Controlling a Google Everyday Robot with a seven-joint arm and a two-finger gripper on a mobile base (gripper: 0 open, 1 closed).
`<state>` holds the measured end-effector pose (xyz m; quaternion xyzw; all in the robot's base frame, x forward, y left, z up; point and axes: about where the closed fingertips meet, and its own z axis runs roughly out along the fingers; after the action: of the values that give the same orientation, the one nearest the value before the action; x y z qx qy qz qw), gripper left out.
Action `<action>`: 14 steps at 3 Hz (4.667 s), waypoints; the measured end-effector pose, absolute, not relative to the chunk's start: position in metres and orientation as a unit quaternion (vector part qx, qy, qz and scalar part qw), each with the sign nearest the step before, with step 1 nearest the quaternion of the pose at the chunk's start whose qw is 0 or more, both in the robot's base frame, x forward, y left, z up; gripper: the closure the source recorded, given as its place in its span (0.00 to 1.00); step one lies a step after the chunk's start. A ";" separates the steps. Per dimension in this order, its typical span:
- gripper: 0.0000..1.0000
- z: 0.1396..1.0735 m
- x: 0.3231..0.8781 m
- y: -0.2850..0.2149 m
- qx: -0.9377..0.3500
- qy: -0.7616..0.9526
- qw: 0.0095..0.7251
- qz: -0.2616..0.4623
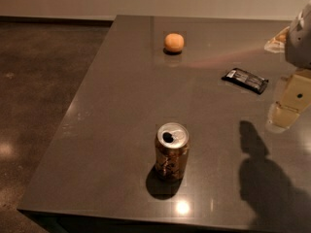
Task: Knock orange can over
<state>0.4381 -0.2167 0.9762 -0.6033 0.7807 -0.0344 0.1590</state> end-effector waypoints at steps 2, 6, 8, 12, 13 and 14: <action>0.00 0.977 0.430 -0.211 -0.607 0.775 0.174 -0.018; 0.00 0.938 0.360 -0.108 -0.631 0.707 0.282 0.152; 0.00 0.919 0.360 -0.063 -0.621 0.701 0.306 0.171; 0.34 0.901 0.358 -0.029 -0.592 0.698 0.344 0.208; 0.57 0.904 0.362 -0.032 -0.588 0.700 0.342 0.217; 0.81 0.916 0.368 -0.036 -0.594 0.704 0.330 0.207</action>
Offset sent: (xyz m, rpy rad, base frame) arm -0.0422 0.0240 -0.0072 0.2002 0.0116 0.0903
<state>0.3684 -0.0358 0.9160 -0.5936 0.7040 0.2071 0.3303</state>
